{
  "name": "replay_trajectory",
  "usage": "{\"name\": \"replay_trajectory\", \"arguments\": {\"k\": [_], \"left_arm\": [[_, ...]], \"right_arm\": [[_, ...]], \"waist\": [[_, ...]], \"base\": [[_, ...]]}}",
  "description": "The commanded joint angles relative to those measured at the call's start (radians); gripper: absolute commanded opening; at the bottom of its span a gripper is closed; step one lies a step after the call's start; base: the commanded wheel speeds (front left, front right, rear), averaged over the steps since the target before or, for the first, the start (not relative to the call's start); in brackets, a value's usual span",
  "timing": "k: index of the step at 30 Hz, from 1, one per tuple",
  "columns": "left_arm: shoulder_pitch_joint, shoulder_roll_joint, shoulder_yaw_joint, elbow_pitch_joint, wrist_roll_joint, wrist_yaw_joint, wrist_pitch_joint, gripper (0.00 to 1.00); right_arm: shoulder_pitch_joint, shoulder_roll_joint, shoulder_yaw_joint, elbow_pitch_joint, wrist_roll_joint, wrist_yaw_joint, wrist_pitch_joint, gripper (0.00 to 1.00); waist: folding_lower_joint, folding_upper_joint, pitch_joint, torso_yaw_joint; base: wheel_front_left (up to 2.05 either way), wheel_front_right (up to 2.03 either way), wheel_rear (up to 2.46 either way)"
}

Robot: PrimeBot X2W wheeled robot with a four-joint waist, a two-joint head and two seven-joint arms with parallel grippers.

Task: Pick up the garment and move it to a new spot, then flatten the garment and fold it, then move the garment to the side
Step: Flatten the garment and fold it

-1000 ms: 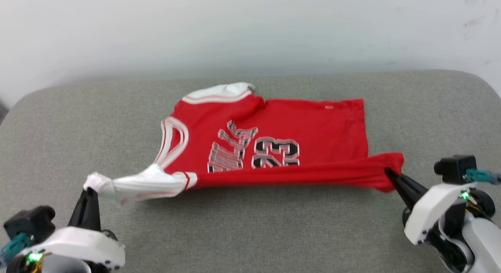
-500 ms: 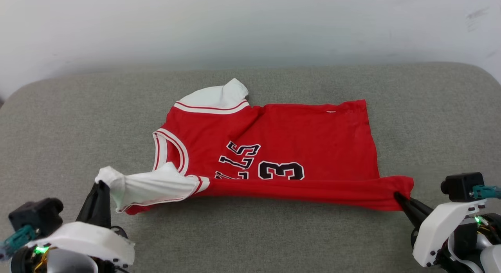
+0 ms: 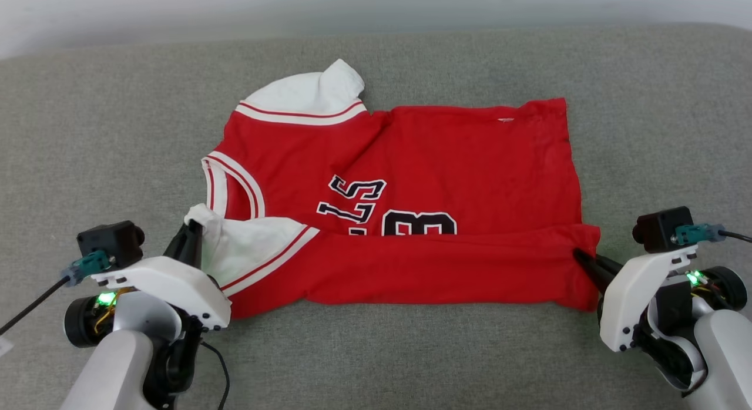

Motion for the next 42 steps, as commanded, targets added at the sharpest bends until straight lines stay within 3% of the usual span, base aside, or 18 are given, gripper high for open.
{"name": "replay_trajectory", "arguments": {"k": [1, 3, 4, 5, 6, 7, 10, 18, 26, 31, 36, 42], "left_arm": [[-0.021, -0.005, -0.002, 0.026, -0.002, -0.008, -0.005, 0.00], [-0.048, -0.014, -0.014, 0.081, -0.005, -0.026, -0.004, 0.00], [-0.060, -0.019, -0.020, 0.106, -0.006, -0.034, -0.003, 0.00], [-0.068, -0.021, -0.029, 0.135, -0.001, -0.039, 0.003, 0.00], [-0.077, -0.024, -0.036, 0.156, 0.003, -0.044, 0.004, 0.00], [-0.087, -0.029, -0.041, 0.174, 0.001, -0.051, 0.000, 0.15], [-0.101, -0.039, -0.055, 0.229, -0.006, -0.066, 0.007, 1.00], [-0.091, -0.032, -0.031, 0.279, -0.033, -0.077, -0.014, 1.00], [-0.044, 0.035, -0.005, 0.194, -0.053, -0.059, 0.045, 1.00], [-0.006, 0.118, -0.006, 0.073, -0.059, -0.034, 0.169, 1.00], [0.036, 0.208, -0.007, -0.050, -0.084, -0.011, 0.334, 1.00], [0.094, 0.261, -0.014, -0.128, -0.139, 0.031, 0.504, 1.00]], "right_arm": [[-0.020, -0.008, 0.007, 0.013, 0.000, -0.001, -0.015, 0.00], [-0.040, -0.012, 0.025, 0.044, 0.005, -0.001, -0.034, 0.00], [-0.049, -0.014, 0.034, 0.059, 0.002, -0.001, -0.047, 0.15], [-0.056, -0.014, 0.046, 0.076, 0.000, -0.001, -0.056, 0.43], [-0.060, -0.013, 0.057, 0.092, 0.001, -0.001, -0.063, 0.84], [-0.065, -0.011, 0.067, 0.108, 0.003, -0.001, -0.072, 1.00], [-0.063, -0.008, 0.092, 0.147, 0.014, -0.001, -0.101, 1.00], [-0.045, -0.014, 0.100, 0.120, 0.042, -0.001, -0.306, 1.00], [0.000, -0.010, 0.062, 0.021, 0.010, -0.001, -0.465, 1.00], [0.045, 0.009, -0.005, -0.073, -0.048, -0.001, -0.512, 1.00], [0.102, 0.050, -0.081, -0.187, -0.110, -0.001, -0.487, 1.00], [0.148, 0.100, -0.138, -0.297, -0.151, -0.001, -0.452, 1.00]], "waist": [[-0.0001, -0.0001, 0.020, -0.001], [-0.0001, -0.0001, 0.029, -0.002], [-0.0001, -0.0001, 0.033, -0.002], [-0.0001, -0.0001, 0.035, -0.003], [-0.0001, -0.0001, 0.036, -0.004], [-0.0001, -0.0001, 0.037, -0.004], [-0.0001, -0.0001, 0.033, -0.003], [-0.0001, -0.0001, -0.024, -0.010], [-0.0001, -0.0001, -0.093, -0.023], [-0.0001, -0.0001, -0.123, -0.032], [-0.0001, -0.0001, -0.120, -0.047], [-0.0001, -0.0001, -0.079, -0.075]], "base": [[0.00, 0.00, 0.00], [0.00, 0.00, 0.00], [0.00, 0.00, 0.00], [0.00, 0.00, 0.00], [0.00, 0.00, 0.00], [0.00, 0.00, 0.00], [0.00, 0.00, 0.00], [0.00, 0.00, 0.00], [0.00, 0.00, 0.00], [0.00, 0.00, 0.00], [0.00, 0.00, 0.00], [0.00, 0.00, 0.00]]}}
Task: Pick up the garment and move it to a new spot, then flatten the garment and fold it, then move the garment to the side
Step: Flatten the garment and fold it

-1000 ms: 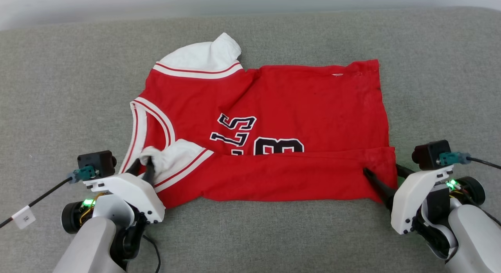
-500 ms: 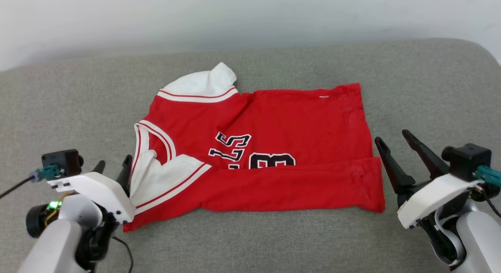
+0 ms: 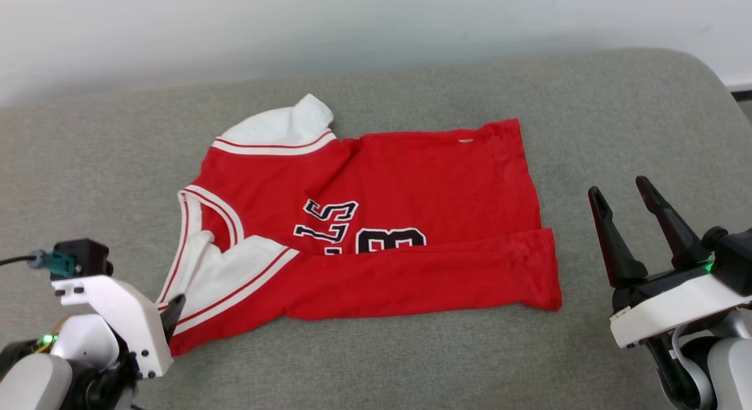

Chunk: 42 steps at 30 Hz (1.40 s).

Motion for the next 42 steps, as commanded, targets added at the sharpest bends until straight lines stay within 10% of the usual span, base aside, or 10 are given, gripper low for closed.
{"name": "replay_trajectory", "arguments": {"k": [1, 10, 14, 22, 34, 42], "left_arm": [[0.018, 0.003, -0.002, -0.006, -0.014, 0.011, 0.024, 1.00], [0.033, -0.022, -0.015, 0.091, -0.071, 0.023, 0.100, 1.00], [0.044, -0.063, -0.035, 0.140, -0.117, 0.005, 0.134, 0.00], [0.012, -0.064, -0.003, 0.133, -0.102, -0.035, 0.036, 0.00], [-0.030, -0.038, 0.001, -0.070, -0.023, -0.008, -0.036, 0.00], [-0.073, -0.056, -0.029, -0.118, 0.013, 0.001, -0.046, 0.00]], "right_arm": [[0.015, 0.014, -0.011, -0.019, -0.006, -0.001, 0.005, 1.00], [0.014, 0.048, -0.033, -0.051, 0.008, -0.001, 0.027, 1.00], [0.009, 0.043, -0.042, -0.042, 0.014, -0.001, 0.033, 1.00], [0.028, 0.013, -0.072, -0.002, 0.073, -0.001, 0.153, 1.00], [-0.023, -0.077, -0.046, 0.121, 0.215, -0.001, 0.644, 1.00], [-0.125, -0.051, 0.043, 0.225, 0.256, -0.001, 0.729, 1.00]], "waist": [[0.0000, 0.0000, 0.025, -0.017], [0.0000, 0.0000, 0.115, -0.063], [0.0000, 0.0000, 0.119, -0.068], [0.0000, 0.0000, 0.081, -0.040], [0.0000, 0.0000, 0.092, 0.025], [0.0000, 0.0000, 0.147, 0.061]], "base": [[0.00, 0.00, 0.00], [0.00, 0.00, 0.00], [0.00, 0.00, 0.00], [0.00, 0.00, 0.00], [0.00, 0.00, 0.00], [0.00, 0.00, 0.00]]}}
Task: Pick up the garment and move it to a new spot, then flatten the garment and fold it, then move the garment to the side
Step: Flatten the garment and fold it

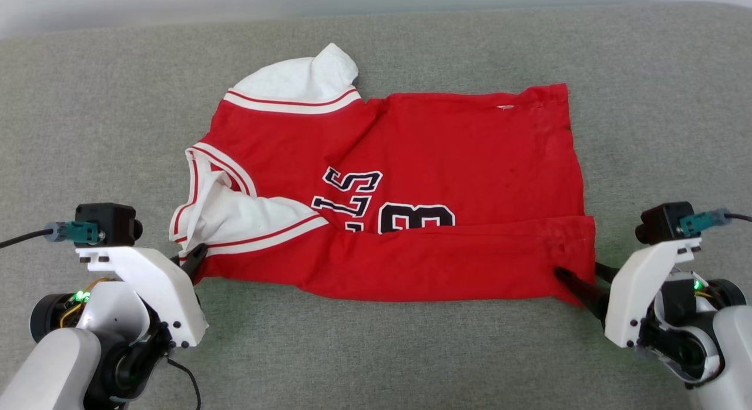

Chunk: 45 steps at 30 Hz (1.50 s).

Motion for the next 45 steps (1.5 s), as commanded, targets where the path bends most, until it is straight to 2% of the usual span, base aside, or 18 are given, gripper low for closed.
{"name": "replay_trajectory", "arguments": {"k": [1, 4, 5, 6, 7, 15, 20, 24, 27, 33, 34, 35, 36, 37, 41, 45], "left_arm": [[-0.017, -0.007, -0.005, -0.005, 0.009, 0.000, -0.010, 0.00], [-0.021, -0.014, -0.009, 0.003, 0.012, -0.004, -0.019, 0.00], [-0.024, -0.017, -0.011, 0.006, 0.010, -0.006, -0.021, 0.00], [-0.024, -0.021, -0.010, 0.010, 0.006, -0.005, -0.024, 0.00], [-0.022, -0.023, -0.010, 0.016, 0.001, -0.004, -0.024, 0.00], [0.015, -0.041, -0.006, 0.040, -0.012, -0.015, -0.060, 0.00], [0.050, -0.048, 0.004, 0.034, -0.022, -0.008, -0.081, 0.00], [0.110, -0.044, 0.015, 0.021, -0.026, 0.011, -0.101, 0.00], [0.231, -0.036, 0.024, -0.015, -0.044, 0.045, -0.096, 0.00], [0.300, -0.052, 0.013, -0.009, -0.078, 0.053, -0.075, 0.00], [0.306, -0.062, 0.008, 0.001, -0.088, 0.047, -0.072, 0.00], [0.305, -0.072, 0.011, 0.013, -0.092, 0.048, -0.082, 0.00], [0.297, -0.078, 0.016, 0.028, -0.089, 0.051, -0.096, 0.38], [0.292, -0.089, 0.011, 0.044, -0.095, 0.049, -0.096, 1.00], [0.256, -0.104, 0.015, 0.086, -0.077, 0.044, -0.136, 1.00], [0.219, -0.104, 0.028, 0.096, -0.049, 0.037, -0.191, 1.00]], "right_arm": [[-0.027, 0.006, 0.029, 0.039, 0.020, -0.001, 0.011, 1.00], [-0.044, 0.019, 0.077, 0.095, 0.044, -0.001, 0.025, 1.00], [-0.050, 0.022, 0.089, 0.112, 0.052, 0.000, 0.031, 0.95], [-0.056, 0.023, 0.100, 0.123, 0.060, 0.000, 0.028, 0.42], [-0.063, 0.024, 0.111, 0.132, 0.069, 0.000, 0.024, 0.00], [-0.102, -0.037, 0.141, 0.126, 0.089, -0.001, -0.045, 0.00], [-0.079, -0.055, 0.155, 0.099, 0.091, -0.001, -0.050, 0.00], [-0.044, -0.066, 0.165, 0.071, 0.094, -0.001, -0.045, 0.00], [0.045, -0.079, 0.149, 0.023, 0.094, -0.001, -0.022, 0.00], [0.112, -0.069, 0.124, 0.021, 0.079, -0.001, -0.004, 0.00], [0.122, -0.063, 0.120, 0.028, 0.076, -0.001, -0.007, 0.23], [0.130, -0.058, 0.116, 0.035, 0.071, -0.001, -0.015, 0.74], [0.135, -0.055, 0.114, 0.041, 0.063, -0.001, -0.025, 1.00], [0.137, -0.050, 0.113, 0.047, 0.062, -0.001, -0.036, 1.00], [0.135, -0.044, 0.109, 0.026, 0.038, 0.000, -0.127, 1.00], [0.125, -0.046, 0.095, -0.020, 0.003, 0.000, -0.276, 1.00]], "waist": [[-0.0001, 0.0000, 0.016, 0.014], [-0.0001, 0.0000, 0.022, 0.022], [-0.0001, 0.0000, 0.022, 0.024], [-0.0001, 0.0000, 0.022, 0.026], [-0.0001, 0.0000, 0.021, 0.028], [-0.0001, 0.0000, -0.042, 0.024], [-0.0001, 0.0000, -0.087, 0.020], [-0.0001, 0.0000, -0.139, 0.014], [-0.0001, 0.0000, -0.203, 0.014], [-0.0001, 0.0000, -0.220, 0.014], [-0.0001, 0.0000, -0.220, 0.015], [-0.0001, 0.0000, -0.220, 0.015], [-0.0001, 0.0000, -0.219, 0.016], [-0.0001, 0.0000, -0.217, 0.016], [-0.0001, 0.0000, -0.211, 0.012], [-0.0001, 0.0000, -0.209, -0.003]], "base": [[0.00, 0.00, 0.00], [0.00, 0.00, 0.00], [0.00, 0.00, 0.00], [0.00, 0.00, 0.00], [0.00, 0.00, 0.00], [0.00, 0.00, 0.00], [0.00, 0.00, 0.00], [0.00, 0.00, 0.00], [0.00, 0.00, 0.00], [0.00, 0.00, 0.00], [0.00, 0.00, 0.00], [0.00, 0.00, 0.00], [0.00, 0.00, 0.00], [0.00, 0.00, 0.00], [0.00, 0.00, 0.00], [0.00, 0.00, 0.00]]}}
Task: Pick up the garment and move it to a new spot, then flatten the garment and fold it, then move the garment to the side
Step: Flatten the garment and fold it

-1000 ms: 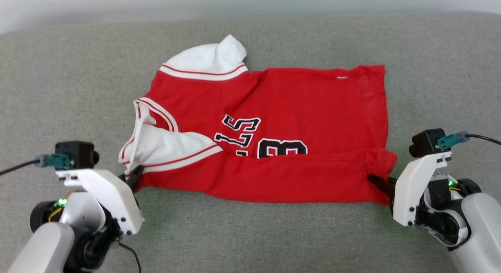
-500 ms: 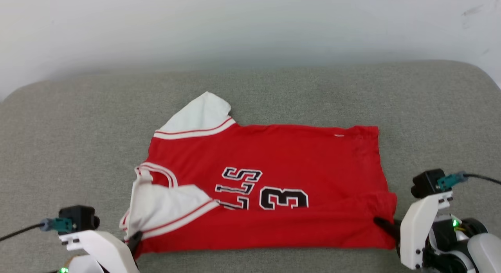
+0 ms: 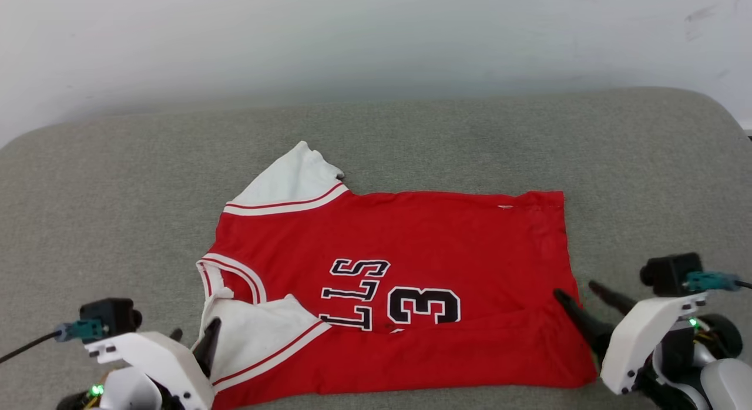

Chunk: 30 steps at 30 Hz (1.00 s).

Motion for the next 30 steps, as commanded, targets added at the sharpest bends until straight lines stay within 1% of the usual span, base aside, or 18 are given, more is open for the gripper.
{"name": "replay_trajectory", "arguments": {"k": [1, 3, 4, 10, 15, 17, 19, 23, 28, 30], "left_arm": [[-0.025, 0.000, 0.007, -0.002, 0.015, -0.005, -0.028, 1.00], [-0.053, -0.007, 0.024, -0.007, 0.027, -0.005, -0.070, 1.00], [-0.065, -0.013, 0.026, -0.009, 0.030, -0.013, -0.087, 1.00], [-0.193, -0.002, 0.053, 0.002, 0.083, -0.030, -0.176, 1.00], [-0.343, 0.018, 0.069, 0.034, 0.118, -0.032, -0.195, 1.00], [-0.409, 0.043, 0.073, 0.050, 0.133, -0.038, -0.183, 1.00], [-0.473, 0.064, 0.068, 0.067, 0.141, -0.046, -0.153, 1.00], [-0.602, 0.118, 0.048, 0.114, 0.139, -0.081, -0.053, 1.00], [-0.749, 0.186, -0.009, 0.176, 0.093, -0.168, 0.170, 1.00], [-0.796, 0.214, -0.025, 0.202, 0.077, -0.191, 0.257, 1.00]], "right_arm": [[-0.005, 0.007, -0.018, -0.013, -0.013, 0.000, -0.058, 1.00], [-0.010, 0.018, -0.035, -0.032, -0.042, 0.000, -0.127, 1.00], [-0.014, 0.026, -0.046, -0.043, -0.053, 0.000, -0.162, 1.00], [-0.058, 0.063, -0.101, -0.119, -0.140, 0.000, -0.313, 1.00], [-0.116, 0.100, -0.128, -0.181, -0.187, 0.000, -0.374, 1.00], [-0.136, 0.115, -0.141, -0.203, -0.196, 0.000, -0.385, 1.00], [-0.157, 0.129, -0.146, -0.227, -0.203, 0.000, -0.393, 1.00], [-0.184, 0.139, -0.156, -0.255, -0.215, 0.000, -0.399, 1.00], [-0.205, 0.145, -0.159, -0.259, -0.206, 0.000, -0.401, 1.00], [-0.208, 0.150, -0.154, -0.256, -0.200, 0.000, -0.405, 1.00]], "waist": [[0.0000, 0.0000, 0.001, -0.011], [0.0000, 0.0000, 0.003, -0.024], [0.0000, 0.0000, 0.006, -0.032], [0.0000, 0.0000, 0.068, -0.090], [0.0000, 0.0000, 0.176, -0.146], [0.0000, 0.0000, 0.227, -0.169], [0.0000, 0.0000, 0.275, -0.192], [0.0000, 0.0000, 0.351, -0.233], [0.0000, 0.0000, 0.408, -0.278], [0.0000, 0.0000, 0.424, -0.296]], "base": [[0.00, 0.00, 0.00], [0.00, 0.00, 0.00], [0.00, 0.00, 0.00], [0.00, 0.00, 0.00], [0.00, 0.00, 0.00], [0.00, 0.00, 0.00], [0.00, 0.00, 0.00], [0.00, 0.00, 0.00], [0.00, 0.00, 0.00], [0.00, 0.00, 0.00]]}}
